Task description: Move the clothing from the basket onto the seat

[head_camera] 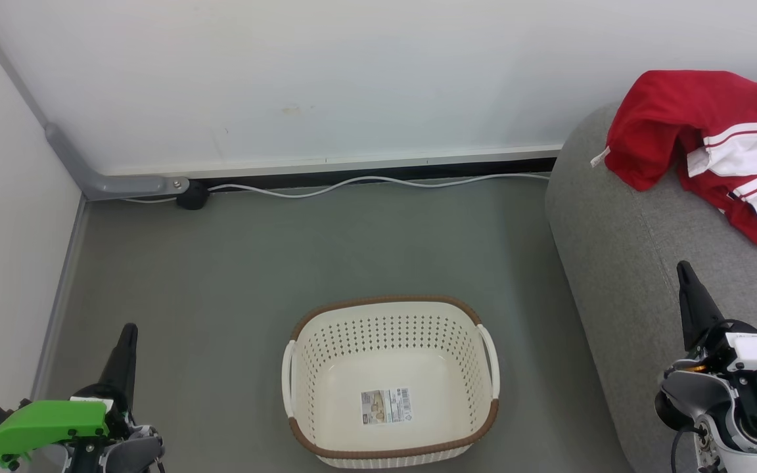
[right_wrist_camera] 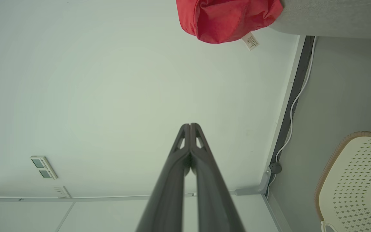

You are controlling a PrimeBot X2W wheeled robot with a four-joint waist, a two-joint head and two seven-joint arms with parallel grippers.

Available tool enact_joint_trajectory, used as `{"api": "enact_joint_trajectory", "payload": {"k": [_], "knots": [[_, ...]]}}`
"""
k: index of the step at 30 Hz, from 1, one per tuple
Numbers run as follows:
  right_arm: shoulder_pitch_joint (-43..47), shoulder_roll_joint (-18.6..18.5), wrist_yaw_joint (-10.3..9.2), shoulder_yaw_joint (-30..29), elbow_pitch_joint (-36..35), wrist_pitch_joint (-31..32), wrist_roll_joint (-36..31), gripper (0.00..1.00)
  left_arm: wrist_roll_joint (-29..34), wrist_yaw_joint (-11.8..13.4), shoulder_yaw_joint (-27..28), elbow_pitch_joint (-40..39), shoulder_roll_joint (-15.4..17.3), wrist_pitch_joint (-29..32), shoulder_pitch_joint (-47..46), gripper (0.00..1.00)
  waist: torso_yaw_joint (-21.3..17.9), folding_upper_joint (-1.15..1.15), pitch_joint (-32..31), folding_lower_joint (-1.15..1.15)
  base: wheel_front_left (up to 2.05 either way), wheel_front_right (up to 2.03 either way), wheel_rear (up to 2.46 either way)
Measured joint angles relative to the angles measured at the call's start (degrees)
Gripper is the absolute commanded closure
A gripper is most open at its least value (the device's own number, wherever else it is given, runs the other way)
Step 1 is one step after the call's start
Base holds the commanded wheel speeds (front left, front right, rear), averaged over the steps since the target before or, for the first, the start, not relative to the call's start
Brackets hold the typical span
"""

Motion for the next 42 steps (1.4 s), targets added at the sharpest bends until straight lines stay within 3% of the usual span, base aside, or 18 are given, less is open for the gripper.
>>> {"api": "enact_joint_trajectory", "payload": {"k": [42], "knots": [[0.0, 0.0, 0.00, -0.1, 0.0, 0.0, 0.0, 1.00, 0.0, -0.1, 0.2, 0.4, 0.0, 0.0, -0.2, 1.00, 0.0, 0.00, 0.0, 0.00, 0.00, 0.00, 0.00]]}}
